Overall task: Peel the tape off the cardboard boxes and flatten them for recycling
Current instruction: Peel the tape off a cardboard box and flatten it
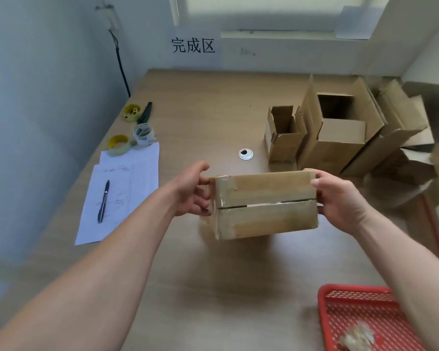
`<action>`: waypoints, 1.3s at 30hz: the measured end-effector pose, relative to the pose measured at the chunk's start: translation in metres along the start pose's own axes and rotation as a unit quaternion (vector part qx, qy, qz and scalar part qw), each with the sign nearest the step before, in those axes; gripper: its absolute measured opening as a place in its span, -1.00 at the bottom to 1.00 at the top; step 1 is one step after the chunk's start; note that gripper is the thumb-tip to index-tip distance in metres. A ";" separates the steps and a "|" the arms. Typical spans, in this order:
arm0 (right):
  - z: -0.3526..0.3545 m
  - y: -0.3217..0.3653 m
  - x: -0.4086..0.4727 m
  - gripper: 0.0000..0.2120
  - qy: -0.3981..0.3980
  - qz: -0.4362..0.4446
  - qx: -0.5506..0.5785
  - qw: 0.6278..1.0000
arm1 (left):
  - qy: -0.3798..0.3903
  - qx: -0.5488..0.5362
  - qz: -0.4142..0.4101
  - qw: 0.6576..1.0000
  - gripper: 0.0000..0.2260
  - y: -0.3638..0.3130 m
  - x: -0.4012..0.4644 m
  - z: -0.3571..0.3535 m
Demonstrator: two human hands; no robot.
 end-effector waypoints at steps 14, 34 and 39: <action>-0.003 -0.077 0.023 -0.57 -0.086 -0.046 -0.178 0.979 | -0.152 0.360 -0.370 0.843 -0.32 -0.062 -0.049 -0.035; 0.012 -0.032 -0.048 -0.80 -0.014 0.150 -0.003 0.989 | -0.230 0.616 -0.352 0.666 -0.35 -0.081 -0.029 -0.145; -0.009 -0.028 -0.053 -0.64 0.001 0.214 0.036 0.976 | -0.313 0.571 -0.467 0.599 -0.35 -0.092 -0.061 -0.132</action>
Point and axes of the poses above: each hand's wrist, its own x-axis towards the middle knuckle, its own z-axis out of the back of the hand, y = z × x, the point moved 10 cm from there along x, towards the middle knuckle, and after that the axes turned 9 degrees about x, right-handed, at the moved point
